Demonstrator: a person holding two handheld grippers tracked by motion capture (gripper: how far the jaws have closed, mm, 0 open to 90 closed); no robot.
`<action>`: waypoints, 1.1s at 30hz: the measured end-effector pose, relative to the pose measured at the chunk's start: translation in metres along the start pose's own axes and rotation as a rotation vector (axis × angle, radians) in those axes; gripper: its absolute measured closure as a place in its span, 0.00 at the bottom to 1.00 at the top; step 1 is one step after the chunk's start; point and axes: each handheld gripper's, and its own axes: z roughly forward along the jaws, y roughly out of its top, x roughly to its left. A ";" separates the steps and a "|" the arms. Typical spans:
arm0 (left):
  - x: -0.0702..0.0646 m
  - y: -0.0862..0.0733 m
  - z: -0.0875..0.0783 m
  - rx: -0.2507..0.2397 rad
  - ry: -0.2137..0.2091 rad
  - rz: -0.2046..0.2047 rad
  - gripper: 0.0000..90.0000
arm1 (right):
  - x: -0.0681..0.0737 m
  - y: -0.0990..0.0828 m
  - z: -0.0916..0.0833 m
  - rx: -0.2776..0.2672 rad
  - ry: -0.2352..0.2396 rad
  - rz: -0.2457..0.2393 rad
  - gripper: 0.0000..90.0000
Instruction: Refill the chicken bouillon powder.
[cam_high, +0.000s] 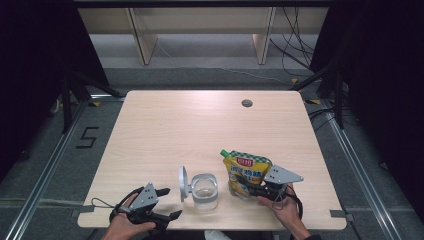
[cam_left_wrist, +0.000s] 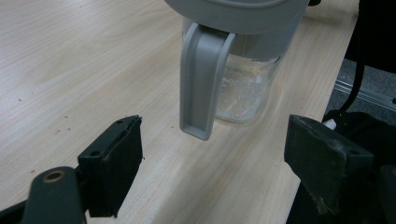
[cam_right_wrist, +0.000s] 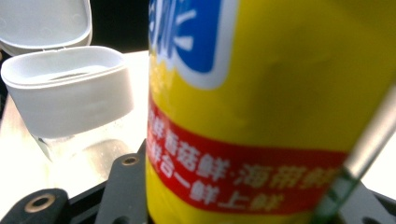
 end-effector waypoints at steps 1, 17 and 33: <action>-0.001 0.000 0.001 -0.014 -0.002 -0.013 0.21 | 0.002 0.001 -0.001 -0.004 -0.002 -0.009 0.59; 0.004 -0.001 -0.003 0.010 0.029 -0.008 0.21 | 0.034 0.036 -0.029 0.134 -0.137 -0.430 0.59; 0.006 0.001 -0.004 -0.007 0.024 0.001 0.21 | 0.060 0.048 -0.027 0.266 -0.209 -0.707 0.59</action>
